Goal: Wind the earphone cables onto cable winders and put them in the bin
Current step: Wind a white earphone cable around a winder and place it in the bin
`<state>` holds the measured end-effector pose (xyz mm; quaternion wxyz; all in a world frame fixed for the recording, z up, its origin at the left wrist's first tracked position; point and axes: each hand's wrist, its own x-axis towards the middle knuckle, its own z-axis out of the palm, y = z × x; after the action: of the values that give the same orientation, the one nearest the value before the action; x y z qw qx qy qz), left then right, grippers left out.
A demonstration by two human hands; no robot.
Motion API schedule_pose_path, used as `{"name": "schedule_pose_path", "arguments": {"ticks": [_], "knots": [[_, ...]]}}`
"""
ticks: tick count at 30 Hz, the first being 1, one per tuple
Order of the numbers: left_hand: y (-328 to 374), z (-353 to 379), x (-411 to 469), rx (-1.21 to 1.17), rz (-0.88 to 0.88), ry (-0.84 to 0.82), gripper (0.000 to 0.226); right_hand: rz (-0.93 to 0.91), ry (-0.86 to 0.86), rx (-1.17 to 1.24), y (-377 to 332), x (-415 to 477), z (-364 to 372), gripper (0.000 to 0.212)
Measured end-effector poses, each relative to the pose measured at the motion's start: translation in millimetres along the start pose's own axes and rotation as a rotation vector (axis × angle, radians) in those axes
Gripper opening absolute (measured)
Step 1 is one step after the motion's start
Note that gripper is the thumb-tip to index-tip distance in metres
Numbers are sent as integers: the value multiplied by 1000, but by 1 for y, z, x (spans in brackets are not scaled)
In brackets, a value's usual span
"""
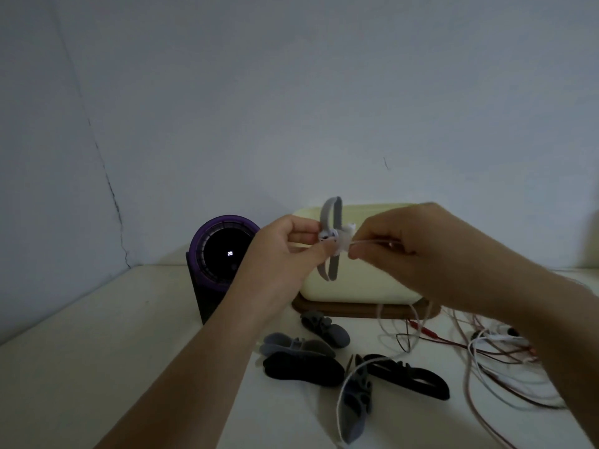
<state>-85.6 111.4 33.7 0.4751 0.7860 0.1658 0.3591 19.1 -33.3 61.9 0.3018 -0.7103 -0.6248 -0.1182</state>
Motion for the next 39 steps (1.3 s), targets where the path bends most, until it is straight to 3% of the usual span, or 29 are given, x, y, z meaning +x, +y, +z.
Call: {"name": "schedule_pose_path", "arguments": {"ticks": [6,12,15,17,21,24,28,31,36,39], "knots": [[4,1,-4,79,91,-162,16,28,214,34,12,-3,-28,10],[10,5,-9,55,159,-317,20,66,352,172,23,-3,-32,23],[17,6,-11,-108,175,-372,22,119,369,361,29,-1,-27,18],[21,5,-13,-212,183,-393,25,161,353,503,36,0,-20,26],[25,7,-13,-425,130,-385,21,217,201,651,33,4,11,19],[21,6,-7,-714,-18,-250,23,224,132,584,27,6,27,30],[13,1,0,-893,-183,-49,28,136,42,319,16,5,27,18],[8,0,3,-831,-255,28,23,104,-12,180,10,2,22,21],[4,0,3,-592,-219,58,15,71,-33,-12,7,-1,13,21],[6,2,3,-615,-256,28,7,42,-42,-91,8,-1,7,23]]}}
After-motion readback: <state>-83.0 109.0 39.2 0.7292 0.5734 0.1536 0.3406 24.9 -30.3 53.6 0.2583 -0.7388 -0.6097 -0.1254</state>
